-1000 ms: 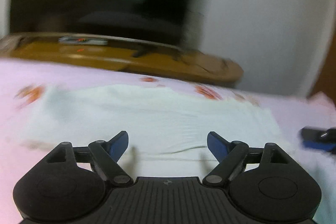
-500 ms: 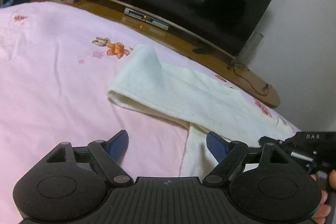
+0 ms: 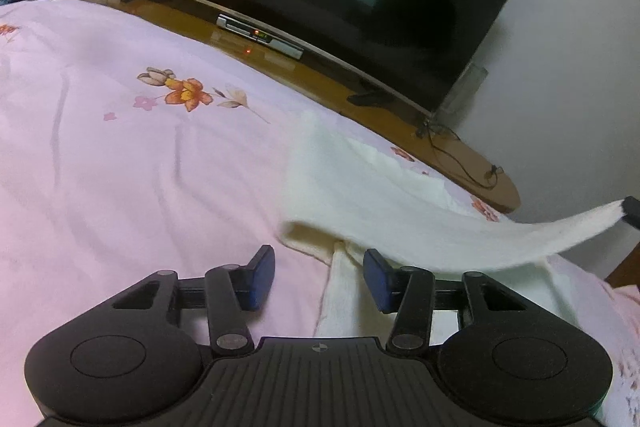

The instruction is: Fold small clothes

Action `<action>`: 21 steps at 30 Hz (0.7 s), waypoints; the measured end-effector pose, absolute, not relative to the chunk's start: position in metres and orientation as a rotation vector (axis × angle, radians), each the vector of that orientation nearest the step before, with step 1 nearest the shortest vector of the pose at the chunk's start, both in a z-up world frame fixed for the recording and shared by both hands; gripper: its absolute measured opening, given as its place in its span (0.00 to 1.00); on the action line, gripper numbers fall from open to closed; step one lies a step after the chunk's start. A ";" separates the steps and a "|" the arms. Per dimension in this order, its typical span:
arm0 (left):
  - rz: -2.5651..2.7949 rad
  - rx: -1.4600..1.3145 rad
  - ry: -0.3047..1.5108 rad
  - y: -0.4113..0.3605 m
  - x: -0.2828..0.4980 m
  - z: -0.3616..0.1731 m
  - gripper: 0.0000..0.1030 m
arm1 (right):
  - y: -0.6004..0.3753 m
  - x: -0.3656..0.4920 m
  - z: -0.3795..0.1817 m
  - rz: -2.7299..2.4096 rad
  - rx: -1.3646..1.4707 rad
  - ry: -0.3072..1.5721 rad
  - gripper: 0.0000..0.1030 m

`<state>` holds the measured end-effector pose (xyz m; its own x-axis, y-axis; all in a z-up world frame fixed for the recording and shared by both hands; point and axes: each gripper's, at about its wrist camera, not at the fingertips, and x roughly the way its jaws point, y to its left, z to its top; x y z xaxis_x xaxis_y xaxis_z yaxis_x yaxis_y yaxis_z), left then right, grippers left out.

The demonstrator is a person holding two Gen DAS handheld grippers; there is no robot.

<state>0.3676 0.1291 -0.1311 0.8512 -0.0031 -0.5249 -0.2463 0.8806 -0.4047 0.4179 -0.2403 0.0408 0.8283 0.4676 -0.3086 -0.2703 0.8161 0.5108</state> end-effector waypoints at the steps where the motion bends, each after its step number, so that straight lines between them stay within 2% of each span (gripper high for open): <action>1: 0.136 -0.481 0.541 0.128 0.367 -0.131 0.48 | -0.248 0.418 0.043 0.398 0.470 0.436 0.05; 9: 0.109 -0.433 0.564 0.125 0.377 -0.127 0.48 | -0.290 0.421 0.043 0.286 0.480 0.396 0.05; 12: 0.077 -0.488 0.577 0.133 0.383 -0.129 0.22 | -0.307 0.421 0.031 0.264 0.518 0.429 0.05; 19: 0.054 -0.456 0.592 0.128 0.397 -0.128 0.22 | -0.308 0.411 0.011 0.276 0.473 0.497 0.05; 21: 0.093 -0.520 0.569 0.137 0.393 -0.129 0.14 | -0.305 0.410 0.011 0.283 0.470 0.503 0.05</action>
<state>0.3927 0.1366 -0.1293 0.8417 -0.0566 -0.5369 -0.2250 0.8672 -0.4442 0.4100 -0.3051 0.0114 0.8410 0.3706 -0.3942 -0.1452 0.8565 0.4954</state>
